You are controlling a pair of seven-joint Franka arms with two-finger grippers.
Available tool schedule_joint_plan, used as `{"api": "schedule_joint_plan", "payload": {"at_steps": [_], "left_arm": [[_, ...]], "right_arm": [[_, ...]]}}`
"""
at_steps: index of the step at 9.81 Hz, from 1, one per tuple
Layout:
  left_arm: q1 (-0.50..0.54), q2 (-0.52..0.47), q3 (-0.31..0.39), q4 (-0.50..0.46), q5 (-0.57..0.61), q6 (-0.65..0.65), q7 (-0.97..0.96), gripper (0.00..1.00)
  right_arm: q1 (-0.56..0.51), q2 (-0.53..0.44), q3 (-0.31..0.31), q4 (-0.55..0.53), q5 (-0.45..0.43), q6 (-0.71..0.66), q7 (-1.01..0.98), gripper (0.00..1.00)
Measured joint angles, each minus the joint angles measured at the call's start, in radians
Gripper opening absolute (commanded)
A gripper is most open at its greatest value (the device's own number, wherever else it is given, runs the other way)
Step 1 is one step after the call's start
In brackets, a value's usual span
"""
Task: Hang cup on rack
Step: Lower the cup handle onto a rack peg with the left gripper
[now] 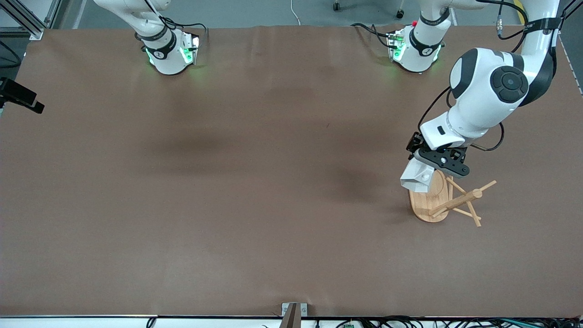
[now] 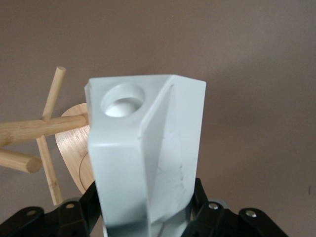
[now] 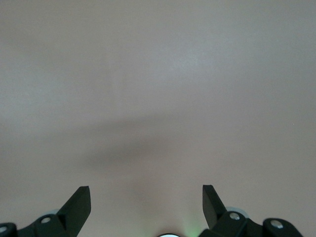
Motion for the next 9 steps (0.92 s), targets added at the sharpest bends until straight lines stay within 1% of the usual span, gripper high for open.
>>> {"api": "schedule_joint_plan", "payload": {"at_steps": [4,7,9], "left_arm": [[0.006,0.026,0.034,-0.002,0.0,0.027,0.043,0.0],[0.018,0.031,0.045,-0.002,0.0,0.028,0.072,0.0],[0.023,0.032,0.07,-0.002,0.0,0.038,0.114,0.01]], "right_arm": [[0.0,0.0,-0.001,0.0,0.0,-0.01,0.0,1.0],[-0.001,0.0,-0.001,0.0,0.0,-0.009,0.0,1.0],[-0.001,0.0,-0.001,0.0,0.0,-0.008,0.0,1.0]]}}
